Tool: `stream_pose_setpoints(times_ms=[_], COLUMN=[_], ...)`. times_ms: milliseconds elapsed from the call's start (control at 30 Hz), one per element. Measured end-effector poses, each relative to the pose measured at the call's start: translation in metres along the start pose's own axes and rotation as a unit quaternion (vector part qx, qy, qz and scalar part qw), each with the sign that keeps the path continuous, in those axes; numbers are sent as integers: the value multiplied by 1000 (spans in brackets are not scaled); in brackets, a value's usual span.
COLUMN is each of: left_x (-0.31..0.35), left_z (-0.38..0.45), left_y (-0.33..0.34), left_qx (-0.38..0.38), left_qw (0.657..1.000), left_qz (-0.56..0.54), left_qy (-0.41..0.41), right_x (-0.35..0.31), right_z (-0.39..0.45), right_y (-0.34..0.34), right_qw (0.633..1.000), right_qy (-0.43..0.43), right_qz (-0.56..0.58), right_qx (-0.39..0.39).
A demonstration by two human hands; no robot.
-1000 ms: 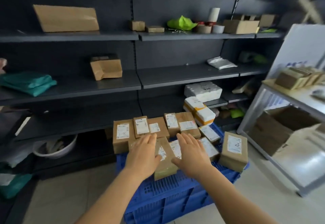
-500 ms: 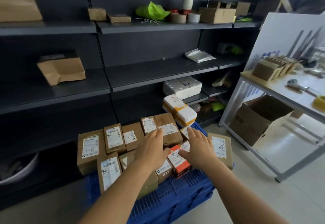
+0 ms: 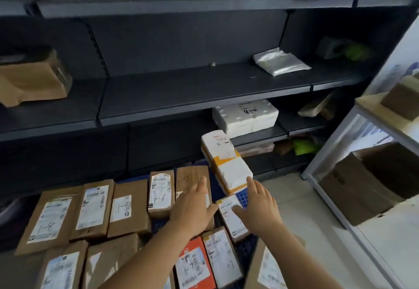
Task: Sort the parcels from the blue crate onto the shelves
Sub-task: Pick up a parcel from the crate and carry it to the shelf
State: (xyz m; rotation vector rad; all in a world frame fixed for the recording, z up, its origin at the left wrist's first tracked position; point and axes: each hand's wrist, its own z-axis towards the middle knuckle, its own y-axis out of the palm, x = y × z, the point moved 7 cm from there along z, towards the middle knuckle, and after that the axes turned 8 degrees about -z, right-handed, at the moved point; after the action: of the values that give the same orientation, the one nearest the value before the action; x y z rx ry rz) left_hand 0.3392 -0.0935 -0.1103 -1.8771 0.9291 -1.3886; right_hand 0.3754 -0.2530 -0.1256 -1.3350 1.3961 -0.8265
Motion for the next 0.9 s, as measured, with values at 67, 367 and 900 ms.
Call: stream_pose_setpoints(times_ms=[67, 367, 900], left_x=[1, -6, -32], left_z=[34, 152, 197], left_y=[18, 94, 149], left_qx=[-5, -26, 47], left_qw=[1000, 992, 956], left_qz=[-7, -66, -243], left_qy=[-26, -108, -159], right_x=[19, 61, 74], right_z=[37, 159, 205], right_y=[12, 64, 105], right_qw=[1000, 993, 972], right_qy=[7, 18, 17], right_qz=[23, 92, 217], right_qx=[-19, -70, -87])
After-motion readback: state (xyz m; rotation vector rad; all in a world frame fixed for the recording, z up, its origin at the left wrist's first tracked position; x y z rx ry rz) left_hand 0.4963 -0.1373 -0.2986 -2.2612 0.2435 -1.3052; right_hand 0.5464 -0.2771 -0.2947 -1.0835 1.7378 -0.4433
